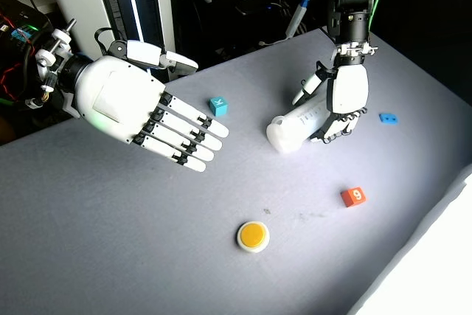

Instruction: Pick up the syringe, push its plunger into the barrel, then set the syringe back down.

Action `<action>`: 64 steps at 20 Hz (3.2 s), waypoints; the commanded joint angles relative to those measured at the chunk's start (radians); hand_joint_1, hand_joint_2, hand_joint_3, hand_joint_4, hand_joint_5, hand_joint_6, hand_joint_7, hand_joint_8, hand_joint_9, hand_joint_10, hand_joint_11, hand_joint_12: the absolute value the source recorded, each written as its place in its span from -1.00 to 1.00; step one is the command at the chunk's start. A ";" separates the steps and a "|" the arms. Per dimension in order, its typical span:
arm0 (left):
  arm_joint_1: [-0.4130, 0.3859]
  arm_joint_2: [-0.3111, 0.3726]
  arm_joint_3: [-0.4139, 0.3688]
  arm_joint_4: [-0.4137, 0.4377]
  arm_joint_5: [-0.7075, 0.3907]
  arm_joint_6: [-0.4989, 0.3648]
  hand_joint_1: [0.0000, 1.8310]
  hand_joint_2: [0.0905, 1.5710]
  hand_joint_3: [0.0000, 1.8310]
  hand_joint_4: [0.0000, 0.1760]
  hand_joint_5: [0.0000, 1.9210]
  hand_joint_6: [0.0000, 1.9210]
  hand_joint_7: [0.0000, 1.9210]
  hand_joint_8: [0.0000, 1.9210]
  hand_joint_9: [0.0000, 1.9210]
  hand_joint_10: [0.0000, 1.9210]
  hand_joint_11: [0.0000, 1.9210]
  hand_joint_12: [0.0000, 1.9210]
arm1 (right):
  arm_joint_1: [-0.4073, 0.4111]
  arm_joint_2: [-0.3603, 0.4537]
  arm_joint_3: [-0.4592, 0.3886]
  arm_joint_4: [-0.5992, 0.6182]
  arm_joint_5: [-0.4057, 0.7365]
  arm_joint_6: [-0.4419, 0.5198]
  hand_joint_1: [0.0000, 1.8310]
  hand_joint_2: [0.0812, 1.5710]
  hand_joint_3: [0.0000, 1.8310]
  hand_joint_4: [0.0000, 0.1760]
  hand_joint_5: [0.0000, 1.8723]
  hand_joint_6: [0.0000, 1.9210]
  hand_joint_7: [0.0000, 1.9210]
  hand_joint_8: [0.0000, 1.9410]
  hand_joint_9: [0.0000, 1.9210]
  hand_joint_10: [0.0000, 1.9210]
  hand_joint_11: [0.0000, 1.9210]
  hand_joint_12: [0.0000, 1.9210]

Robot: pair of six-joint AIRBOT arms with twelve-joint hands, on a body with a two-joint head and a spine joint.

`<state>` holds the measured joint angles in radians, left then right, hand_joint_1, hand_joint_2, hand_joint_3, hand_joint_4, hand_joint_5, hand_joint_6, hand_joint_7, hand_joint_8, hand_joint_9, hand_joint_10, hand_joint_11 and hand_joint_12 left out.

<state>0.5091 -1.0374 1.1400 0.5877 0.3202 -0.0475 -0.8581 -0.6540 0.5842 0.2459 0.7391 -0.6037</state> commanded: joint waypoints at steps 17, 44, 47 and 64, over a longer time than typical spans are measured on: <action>-0.066 0.081 -0.058 0.051 -0.087 0.000 -0.28 0.04 -1.00 -1.00 -1.00 -1.00 -1.00 -1.00 -1.00 -1.00 -1.00 -0.87 | 0.005 0.003 -0.002 -0.069 0.171 0.000 -1.00 0.44 -1.00 -1.00 -1.00 -1.00 -1.00 -1.00 -1.00 -1.00 -1.00 -1.00; -0.148 0.459 -0.028 0.629 -1.532 0.065 0.40 0.66 -0.99 0.61 0.72 1.00 0.77 1.00 0.84 1.00 0.90 1.00 | -0.001 0.008 -0.010 -0.080 0.183 -0.062 0.20 0.83 -0.98 1.00 0.71 1.00 0.85 1.00 0.93 1.00 1.00 1.00; -0.149 0.459 -0.021 0.631 -1.563 0.065 0.36 0.67 -0.96 -0.62 0.72 1.00 0.77 1.00 0.83 1.00 0.85 1.00 | 0.005 0.006 -0.010 -0.080 0.186 -0.059 0.09 0.86 -0.96 0.99 0.78 1.00 0.86 1.00 0.94 1.00 1.00 1.00; -0.144 0.457 -0.042 0.654 -1.635 0.112 0.36 0.30 -0.29 -0.71 0.74 1.00 0.77 1.00 0.82 1.00 0.82 1.00 | 0.004 0.006 -0.043 -0.129 0.187 -0.040 0.10 0.86 -0.99 1.00 0.72 1.00 0.83 1.00 0.92 1.00 1.00 1.00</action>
<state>0.3779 -0.5812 1.0981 1.3354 -1.2774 0.0559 -0.8646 -0.6525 0.5423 0.1287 0.8154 -0.6479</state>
